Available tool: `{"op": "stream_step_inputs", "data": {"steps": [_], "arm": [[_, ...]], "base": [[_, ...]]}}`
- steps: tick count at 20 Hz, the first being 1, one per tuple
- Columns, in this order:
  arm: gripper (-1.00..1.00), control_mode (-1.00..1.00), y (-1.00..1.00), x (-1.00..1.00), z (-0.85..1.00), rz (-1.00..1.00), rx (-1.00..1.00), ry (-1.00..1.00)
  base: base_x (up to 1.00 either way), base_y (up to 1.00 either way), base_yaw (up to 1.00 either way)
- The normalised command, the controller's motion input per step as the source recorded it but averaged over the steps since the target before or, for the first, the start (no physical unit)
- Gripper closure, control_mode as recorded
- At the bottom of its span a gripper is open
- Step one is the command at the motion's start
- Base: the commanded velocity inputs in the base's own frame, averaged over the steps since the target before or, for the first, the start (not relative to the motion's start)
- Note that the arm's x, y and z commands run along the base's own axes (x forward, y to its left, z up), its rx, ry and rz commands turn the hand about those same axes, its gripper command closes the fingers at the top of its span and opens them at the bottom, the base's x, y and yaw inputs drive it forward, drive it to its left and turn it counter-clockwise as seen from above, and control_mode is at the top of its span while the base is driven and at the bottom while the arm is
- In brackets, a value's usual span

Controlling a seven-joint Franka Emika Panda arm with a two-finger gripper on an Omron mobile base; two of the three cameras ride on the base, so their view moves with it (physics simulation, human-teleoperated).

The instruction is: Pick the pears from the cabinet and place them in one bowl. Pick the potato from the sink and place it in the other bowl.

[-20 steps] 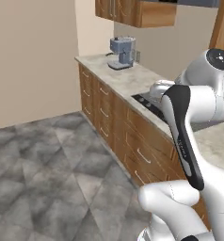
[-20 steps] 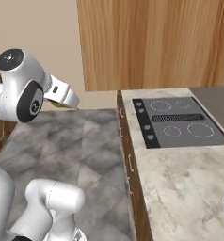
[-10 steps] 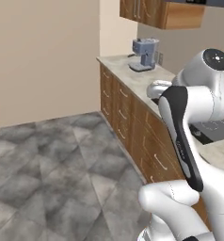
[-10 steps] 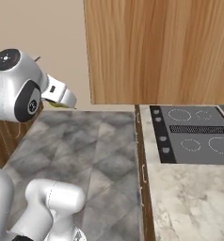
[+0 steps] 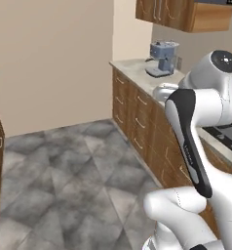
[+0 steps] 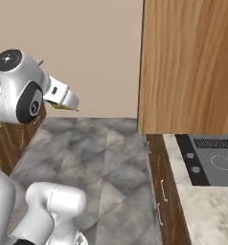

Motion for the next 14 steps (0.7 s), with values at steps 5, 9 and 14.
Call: {"op": "stream_step_inputs", "data": {"steps": [5, 9, 14], "arm": [[1.0, 1.0, 0.0, 0.0, 0.0, 0.0, 0.0, 0.0], [1.0, 1.0, 0.0, 0.0, 0.0, 0.0, 0.0, 0.0], [1.0, 1.0, 0.0, 0.0, 0.0, 0.0, 0.0, 0.0]], "base": [[0.44, 0.71, 0.0], [0.73, 0.43, 0.01], [0.53, 0.38, 0.02]]}}
